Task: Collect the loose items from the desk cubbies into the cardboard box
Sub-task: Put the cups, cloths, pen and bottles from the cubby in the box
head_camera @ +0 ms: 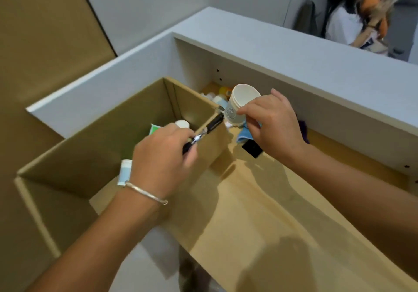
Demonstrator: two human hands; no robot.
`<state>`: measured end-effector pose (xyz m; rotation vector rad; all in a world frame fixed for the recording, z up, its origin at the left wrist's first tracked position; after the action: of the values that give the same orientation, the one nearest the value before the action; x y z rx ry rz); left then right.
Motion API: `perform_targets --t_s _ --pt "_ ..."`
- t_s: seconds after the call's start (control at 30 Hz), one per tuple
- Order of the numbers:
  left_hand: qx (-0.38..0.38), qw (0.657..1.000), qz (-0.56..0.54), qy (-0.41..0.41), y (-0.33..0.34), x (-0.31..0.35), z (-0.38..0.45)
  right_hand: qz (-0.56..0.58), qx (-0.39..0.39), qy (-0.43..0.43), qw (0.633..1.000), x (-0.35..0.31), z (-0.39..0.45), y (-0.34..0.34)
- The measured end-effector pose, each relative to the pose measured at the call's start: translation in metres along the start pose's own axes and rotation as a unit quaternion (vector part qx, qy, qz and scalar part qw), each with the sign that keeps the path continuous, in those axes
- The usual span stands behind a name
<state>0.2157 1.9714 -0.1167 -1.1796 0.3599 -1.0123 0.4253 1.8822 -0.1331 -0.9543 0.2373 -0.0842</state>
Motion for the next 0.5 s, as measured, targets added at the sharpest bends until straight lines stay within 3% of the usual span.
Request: perform_targets --t_s 0.27,0.5 --pt "-0.028 0.992 0.050 -0.117 -0.049 -0.107 -0.027 0.034 -0.010 -0.087 0.996 -0.095 0.063 0.032" --pt "-0.033 0.985 0.038 -0.163 -0.050 -0.142 -0.049 0.039 -0.064 -0.136 0.988 -0.132 0.071 0.066"
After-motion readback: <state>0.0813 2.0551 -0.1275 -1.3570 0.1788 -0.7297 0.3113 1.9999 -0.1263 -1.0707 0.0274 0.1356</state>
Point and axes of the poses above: each hand's wrist, its own z-axis towards the middle knuckle, its own y-axis out of the palm, x = y × z, the point moved 3 cm from there along z, towards the middle knuckle, and after that the axes turned 4 degrees about -z, right-handed, at the moved point
